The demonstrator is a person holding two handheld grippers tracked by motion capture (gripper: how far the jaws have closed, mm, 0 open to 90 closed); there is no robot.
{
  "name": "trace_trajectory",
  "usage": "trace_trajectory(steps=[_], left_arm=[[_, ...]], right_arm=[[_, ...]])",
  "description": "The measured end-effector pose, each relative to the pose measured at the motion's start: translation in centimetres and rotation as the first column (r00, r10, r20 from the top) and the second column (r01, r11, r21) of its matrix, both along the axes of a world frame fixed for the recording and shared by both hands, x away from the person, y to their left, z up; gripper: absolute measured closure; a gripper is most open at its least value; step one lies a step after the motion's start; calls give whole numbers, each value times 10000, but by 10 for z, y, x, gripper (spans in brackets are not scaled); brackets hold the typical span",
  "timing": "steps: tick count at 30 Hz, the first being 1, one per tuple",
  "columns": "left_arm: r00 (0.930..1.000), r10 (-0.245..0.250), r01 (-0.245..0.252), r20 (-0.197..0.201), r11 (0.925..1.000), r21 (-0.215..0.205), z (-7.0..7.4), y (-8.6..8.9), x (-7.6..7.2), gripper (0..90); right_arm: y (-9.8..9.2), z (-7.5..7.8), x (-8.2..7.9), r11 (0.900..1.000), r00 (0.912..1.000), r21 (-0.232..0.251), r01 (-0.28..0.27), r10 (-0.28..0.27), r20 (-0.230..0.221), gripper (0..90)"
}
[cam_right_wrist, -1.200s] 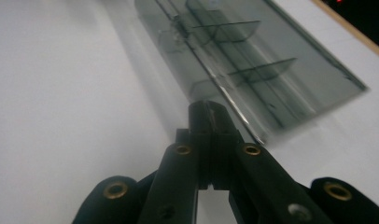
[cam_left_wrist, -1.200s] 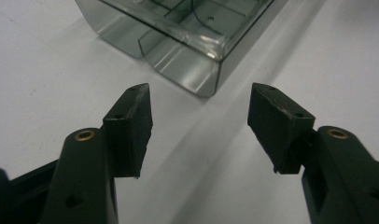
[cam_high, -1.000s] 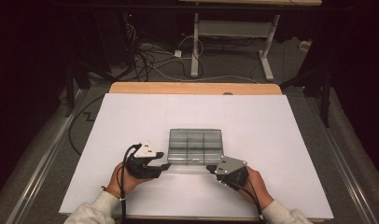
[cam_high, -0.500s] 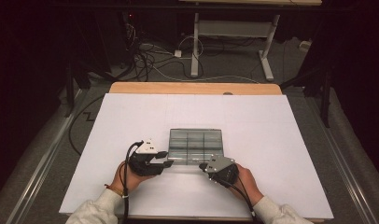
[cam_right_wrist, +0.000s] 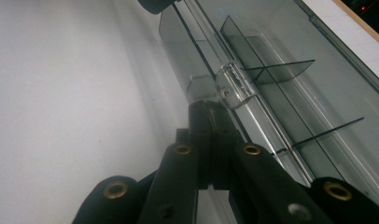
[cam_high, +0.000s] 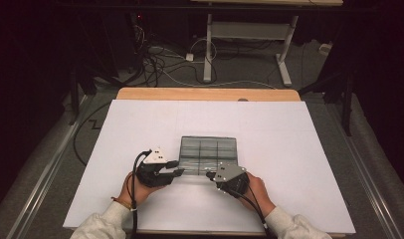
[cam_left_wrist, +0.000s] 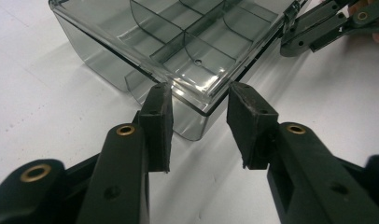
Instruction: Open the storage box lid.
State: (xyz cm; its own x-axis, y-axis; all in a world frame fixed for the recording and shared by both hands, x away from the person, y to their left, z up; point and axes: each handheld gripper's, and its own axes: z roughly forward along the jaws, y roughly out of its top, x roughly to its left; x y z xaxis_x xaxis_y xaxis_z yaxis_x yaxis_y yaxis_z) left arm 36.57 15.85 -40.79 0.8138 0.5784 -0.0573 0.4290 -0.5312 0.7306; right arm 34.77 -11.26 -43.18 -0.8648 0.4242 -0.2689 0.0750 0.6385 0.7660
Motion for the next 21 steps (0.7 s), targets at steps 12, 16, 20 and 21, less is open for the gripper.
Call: trace_trajectory(steps=[12, 16, 20, 21], left_arm=[[9997, 47, -41, 247, 9997, -229, 5, -2, 1, 595], [9995, -14, 20, 326, 9998, -187, 5, -2, 1, 596], [9990, 24, -14, 446, 9997, -226, 7, -2, 1, 605], [9989, 10, 1, 466, 9997, -229, 7, -2, 1, 605]], right_arm=[[-16, 14, -8, 9992, 9994, 368, 137, -148, 307, 834], [-31, 28, -13, 9963, 9968, 812, 273, -332, 723, 786], [-42, 36, -13, 9943, 9924, 939, 504, -604, 1068, 748], [-50, 37, -11, 9923, 9911, 1078, 603, -724, 1114, 717]])
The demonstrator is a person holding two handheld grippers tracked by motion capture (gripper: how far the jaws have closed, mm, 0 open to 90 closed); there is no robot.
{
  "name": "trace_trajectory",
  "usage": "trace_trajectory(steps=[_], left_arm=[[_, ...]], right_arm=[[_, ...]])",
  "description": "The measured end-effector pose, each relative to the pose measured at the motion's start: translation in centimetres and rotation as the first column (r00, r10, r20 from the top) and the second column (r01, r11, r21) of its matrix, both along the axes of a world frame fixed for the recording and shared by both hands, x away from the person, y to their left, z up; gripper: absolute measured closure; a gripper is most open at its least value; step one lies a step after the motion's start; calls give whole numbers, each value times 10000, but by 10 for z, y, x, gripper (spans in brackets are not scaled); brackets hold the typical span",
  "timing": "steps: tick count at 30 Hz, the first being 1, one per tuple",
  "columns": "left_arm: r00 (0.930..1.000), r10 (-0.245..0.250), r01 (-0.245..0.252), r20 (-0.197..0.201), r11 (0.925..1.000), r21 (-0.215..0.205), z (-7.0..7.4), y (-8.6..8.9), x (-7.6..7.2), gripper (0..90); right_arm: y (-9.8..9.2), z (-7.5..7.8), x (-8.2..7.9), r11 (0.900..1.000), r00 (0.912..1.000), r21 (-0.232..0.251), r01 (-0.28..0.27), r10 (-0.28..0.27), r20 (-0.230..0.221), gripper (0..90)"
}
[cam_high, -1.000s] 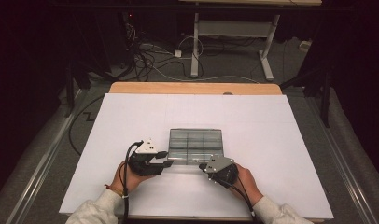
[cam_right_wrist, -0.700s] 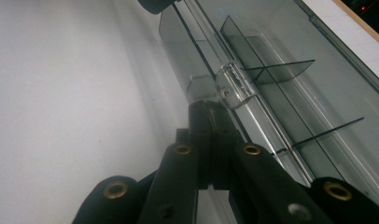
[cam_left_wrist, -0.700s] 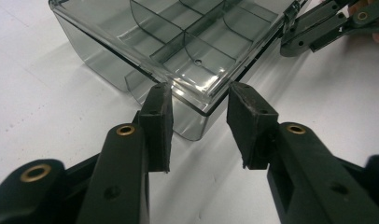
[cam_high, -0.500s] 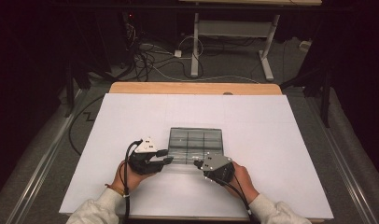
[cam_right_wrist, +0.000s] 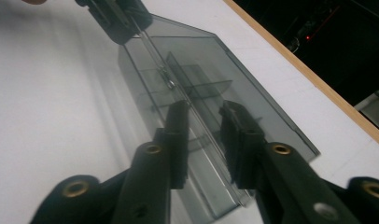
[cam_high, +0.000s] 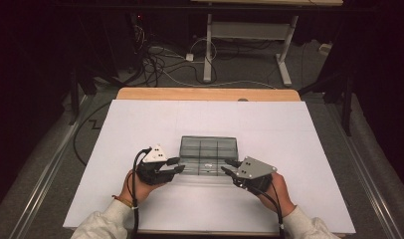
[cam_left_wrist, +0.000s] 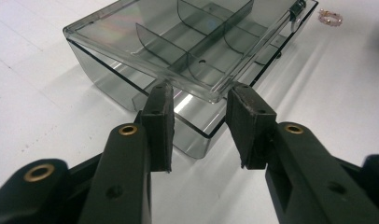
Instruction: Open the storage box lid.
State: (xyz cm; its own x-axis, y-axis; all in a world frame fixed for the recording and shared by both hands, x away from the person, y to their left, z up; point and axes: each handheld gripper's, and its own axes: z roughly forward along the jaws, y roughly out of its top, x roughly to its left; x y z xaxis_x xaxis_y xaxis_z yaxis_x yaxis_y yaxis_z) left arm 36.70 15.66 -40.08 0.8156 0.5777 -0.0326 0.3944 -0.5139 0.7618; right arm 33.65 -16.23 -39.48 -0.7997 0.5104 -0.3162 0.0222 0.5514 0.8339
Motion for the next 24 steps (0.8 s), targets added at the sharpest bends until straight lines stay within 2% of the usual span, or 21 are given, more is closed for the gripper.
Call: trace_trajectory(steps=[6, 9, 12, 14, 17, 20, 24], left_arm=[[9998, 31, -31, 206, 10000, 17, 2, -1, 0, 608], [9997, 29, -30, 250, 10000, 44, 2, -1, 0, 608], [9995, 37, -38, 321, 10000, 26, 3, -1, 0, 609], [9994, 36, -34, 341, 10000, -69, 3, -1, 0, 608], [9991, 38, -30, 433, 9998, -186, 4, 0, 0, 608], [9988, 39, -31, 479, 9999, -160, 4, 0, 0, 609], [9984, 45, -38, 557, 9999, -134, 4, 0, 0, 619]], right_arm=[[-14, -3, 6, 9996, 9991, 1, 286, -286, 300, 585], [-16, -5, 8, 9995, 9993, -56, 320, -319, 218, 547], [-19, -9, 9, 9987, 9985, -237, 445, -437, 338, 491], [-21, -11, 9, 9979, 9970, -244, 607, -594, 505, 483], [-25, -14, 12, 9962, 9959, -355, 792, -775, 469, 455], [-28, -18, 17, 9950, 9952, -285, 956, -950, 232, 457], [-28, -19, 19, 9939, 9938, -284, 1068, -1059, 344, 481]])
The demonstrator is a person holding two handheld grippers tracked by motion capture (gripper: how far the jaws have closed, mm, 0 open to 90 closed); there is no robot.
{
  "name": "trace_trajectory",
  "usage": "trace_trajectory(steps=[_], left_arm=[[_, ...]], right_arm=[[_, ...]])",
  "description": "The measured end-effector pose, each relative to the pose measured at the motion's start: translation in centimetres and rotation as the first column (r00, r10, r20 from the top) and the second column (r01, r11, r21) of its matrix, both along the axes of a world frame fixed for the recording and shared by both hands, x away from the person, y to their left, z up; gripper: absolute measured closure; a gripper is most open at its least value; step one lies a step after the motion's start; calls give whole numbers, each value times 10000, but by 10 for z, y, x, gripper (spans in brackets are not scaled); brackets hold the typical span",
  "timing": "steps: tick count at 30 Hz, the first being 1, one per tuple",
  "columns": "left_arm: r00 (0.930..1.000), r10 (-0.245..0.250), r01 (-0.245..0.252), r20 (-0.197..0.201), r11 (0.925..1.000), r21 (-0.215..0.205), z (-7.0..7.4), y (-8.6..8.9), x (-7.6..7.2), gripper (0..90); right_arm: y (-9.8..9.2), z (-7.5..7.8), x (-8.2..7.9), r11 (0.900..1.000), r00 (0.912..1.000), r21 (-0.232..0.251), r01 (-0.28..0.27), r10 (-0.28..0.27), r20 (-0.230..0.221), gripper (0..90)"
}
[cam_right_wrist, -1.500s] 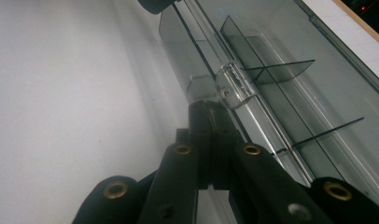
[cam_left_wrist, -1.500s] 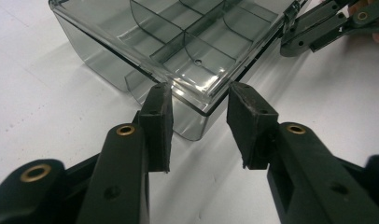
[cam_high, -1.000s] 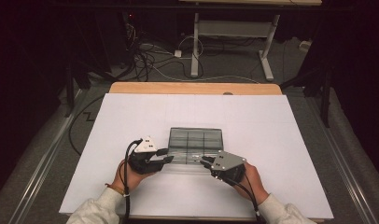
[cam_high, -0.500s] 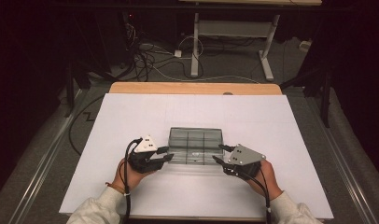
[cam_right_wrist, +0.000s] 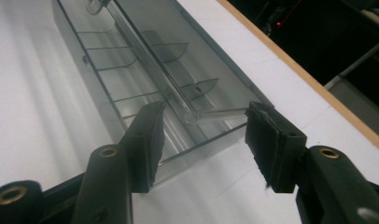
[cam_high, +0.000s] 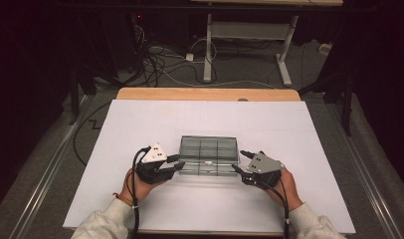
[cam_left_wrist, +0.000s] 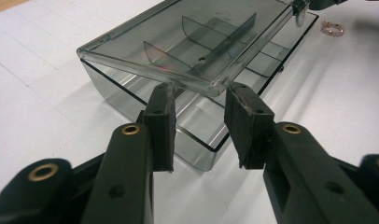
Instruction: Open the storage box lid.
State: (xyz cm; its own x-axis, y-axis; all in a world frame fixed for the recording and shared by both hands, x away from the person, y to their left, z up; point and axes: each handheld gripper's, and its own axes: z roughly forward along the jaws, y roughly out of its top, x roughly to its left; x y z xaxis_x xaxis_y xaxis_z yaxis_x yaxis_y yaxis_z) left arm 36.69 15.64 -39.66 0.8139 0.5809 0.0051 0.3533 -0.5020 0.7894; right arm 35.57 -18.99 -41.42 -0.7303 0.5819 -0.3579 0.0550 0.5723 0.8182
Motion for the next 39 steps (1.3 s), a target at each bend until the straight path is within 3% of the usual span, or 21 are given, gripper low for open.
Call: trace_trajectory(steps=[12, 17, 18, 22, 23, 26, 28, 30, 33, 39], left_arm=[[9993, 189, -192, 319, 9998, 110, 1, 0, 0, 619], [9955, 418, -463, 851, 9976, 522, 4, -2, -2, 617], [9892, 571, -710, 1347, 9924, 1002, 6, -5, -3, 617], [9836, 640, -826, 1687, 9910, 1054, 7, -6, -4, 617], [9783, 675, -909, 1958, 9894, 1132, 8, -7, -5, 617], [9746, 630, -911, 2151, 9882, 1233, 9, -9, -5, 618], [9667, 608, -964, 2487, 9864, 1333, 10, -11, -6, 618], [9631, 497, -906, 2647, 9853, 1446, 11, -13, -5, 619], [9468, 240, -846, 3210, 9807, 1763, 13, -16, -7, 643], [9380, 240, -805, 3458, 9854, 1498, 17, -18, -1, 669]], right_arm=[[2, 2, -1, 9996, 9977, 109, 256, -262, 624, 611], [3, 4, -2, 9995, 9956, 179, 263, -278, 896, 651], [3, 4, -2, 9995, 9956, 198, 258, -275, 892, 664], [4, 4, -2, 9995, 9948, 138, 274, -287, 978, 688], [4, 4, -2, 9995, 9944, 141, 278, -291, 1012, 691], [4, 5, -2, 9995, 9933, 122, 286, -298, 1116, 697], [5, 6, -1, 9994, 9922, 126, 332, -344, 1201, 702], [5, 7, -1, 9992, 9913, 149, 363, -379, 1260, 702], [5, 7, 1, 9987, 9916, 322, 391, -427, 1225, 710], [5, 13, 8, 9970, 9878, 445, 640, -696, 1392, 764]])
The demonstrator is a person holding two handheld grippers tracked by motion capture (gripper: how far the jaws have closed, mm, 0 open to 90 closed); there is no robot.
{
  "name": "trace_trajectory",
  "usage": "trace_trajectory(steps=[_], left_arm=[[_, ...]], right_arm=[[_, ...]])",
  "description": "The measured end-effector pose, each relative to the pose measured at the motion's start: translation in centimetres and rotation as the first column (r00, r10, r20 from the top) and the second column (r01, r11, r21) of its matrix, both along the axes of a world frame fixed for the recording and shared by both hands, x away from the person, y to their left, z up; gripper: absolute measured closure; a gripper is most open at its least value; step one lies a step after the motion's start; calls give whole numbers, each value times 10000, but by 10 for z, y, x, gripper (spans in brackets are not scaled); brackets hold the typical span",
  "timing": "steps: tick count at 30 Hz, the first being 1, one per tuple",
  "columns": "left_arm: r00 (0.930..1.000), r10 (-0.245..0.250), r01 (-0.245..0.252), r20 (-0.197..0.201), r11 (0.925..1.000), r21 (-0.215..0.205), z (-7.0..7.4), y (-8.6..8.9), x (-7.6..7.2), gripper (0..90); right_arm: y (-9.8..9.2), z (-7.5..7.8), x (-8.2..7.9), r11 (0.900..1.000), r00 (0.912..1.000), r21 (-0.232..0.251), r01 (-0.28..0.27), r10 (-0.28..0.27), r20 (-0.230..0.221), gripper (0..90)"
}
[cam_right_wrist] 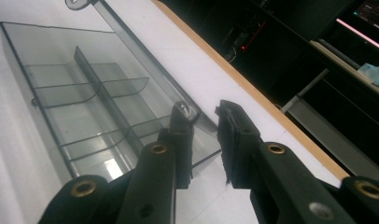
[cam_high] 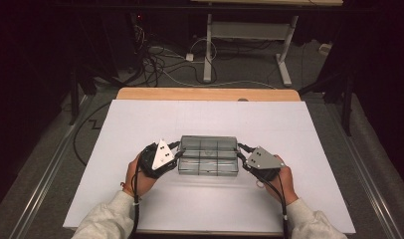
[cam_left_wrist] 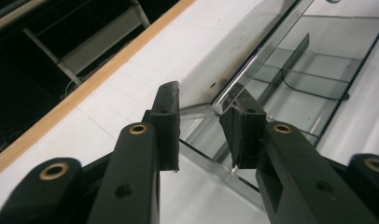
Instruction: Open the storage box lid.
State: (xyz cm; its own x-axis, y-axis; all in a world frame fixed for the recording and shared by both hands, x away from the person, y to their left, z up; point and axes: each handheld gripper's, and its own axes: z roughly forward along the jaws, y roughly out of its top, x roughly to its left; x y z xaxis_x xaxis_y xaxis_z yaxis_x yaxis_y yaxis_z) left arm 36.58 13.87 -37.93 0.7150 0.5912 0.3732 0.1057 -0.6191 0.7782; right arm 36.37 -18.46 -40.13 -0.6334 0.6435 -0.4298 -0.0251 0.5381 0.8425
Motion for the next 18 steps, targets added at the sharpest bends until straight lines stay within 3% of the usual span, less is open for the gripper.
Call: trace_trajectory(steps=[7, 11, 18], left_arm=[[10000, -20, 21, 24, 9989, -460, 3, 2, 7, 682], [9997, -64, 66, 245, 9999, -101, 5, 0, 7, 699], [9996, -275, 273, -45, 9987, -423, 8, 2, 14, 699]], right_arm=[[-1, 4, 4, 9999, 9999, 100, 138, -138, 17, 785], [-1, 7, 5, 9998, 9998, 89, 190, -190, -7, 790], [-1, 11, 9, 9996, 9996, 40, 293, -293, -31, 796]])
